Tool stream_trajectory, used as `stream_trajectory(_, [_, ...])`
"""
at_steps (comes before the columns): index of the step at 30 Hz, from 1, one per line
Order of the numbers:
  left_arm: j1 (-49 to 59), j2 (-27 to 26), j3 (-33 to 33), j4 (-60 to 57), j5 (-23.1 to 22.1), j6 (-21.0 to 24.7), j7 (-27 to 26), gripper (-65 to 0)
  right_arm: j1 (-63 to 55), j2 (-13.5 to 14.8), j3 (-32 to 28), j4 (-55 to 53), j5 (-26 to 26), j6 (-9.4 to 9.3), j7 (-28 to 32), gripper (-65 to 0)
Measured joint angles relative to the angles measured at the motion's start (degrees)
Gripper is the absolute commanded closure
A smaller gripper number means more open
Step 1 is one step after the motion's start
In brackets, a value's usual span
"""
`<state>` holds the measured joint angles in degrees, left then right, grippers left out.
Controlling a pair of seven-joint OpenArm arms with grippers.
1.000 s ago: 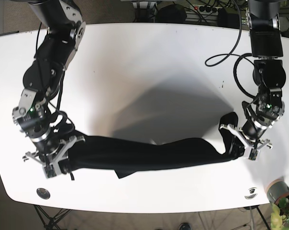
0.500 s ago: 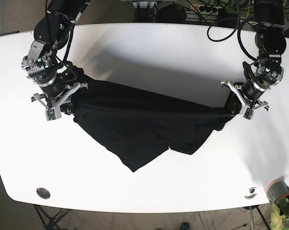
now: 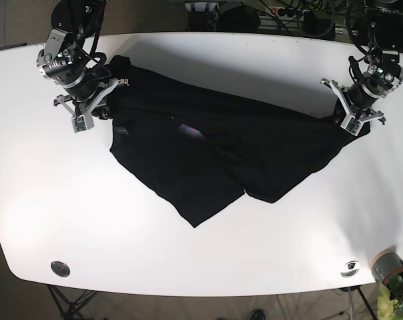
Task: Fold the T-shirt properly
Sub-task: 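Lay the shirt across the table with both grippers pulling apart, then release the shirt edge with the left gripper, right gripper holding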
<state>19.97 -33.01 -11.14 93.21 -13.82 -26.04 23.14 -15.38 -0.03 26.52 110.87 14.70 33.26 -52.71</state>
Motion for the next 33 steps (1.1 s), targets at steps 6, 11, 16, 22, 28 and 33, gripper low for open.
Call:
stream_trajectory(6, [0.24, -0.24, -0.07, 0.07, 2.08, -1.38, -0.42, 0.0, -1.4, -1.29, -0.02, 0.0, -0.52, 0.0, 0.0, -2.5])
stream_trajectory(11, [0.35, -0.22, -0.09, 0.07, 2.27, -4.52, -0.17, 0.0, -1.77, -1.4, 0.0, 0.0, -1.31, -0.2, 0.04, -2.4])
stream_trajectory(16, [1.22, -0.39, -0.2, 0.07, 2.4, -5.05, -0.04, -8.9, -2.4, -1.4, 0.0, 0.0, -1.33, -0.2, 0.09, -2.4])
stream_trajectory(22, [3.23, -0.52, -0.28, -0.04, 2.93, -5.05, 1.05, -25.7, -2.49, -1.38, 0.0, 0.0, -1.38, -0.22, 0.07, -2.4])
stream_trajectory(28, [5.42, -0.52, -0.31, 1.75, 2.89, -4.57, 0.94, -31.7, -2.51, -1.36, 0.0, 0.0, -2.01, -0.44, 0.0, -2.4])
stream_trajectory(33, [8.0, -0.61, -0.57, 7.93, 3.32, -7.69, 1.05, -31.7, -2.51, -1.25, 0.0, 0.0, -2.43, -0.46, -0.02, -2.4])
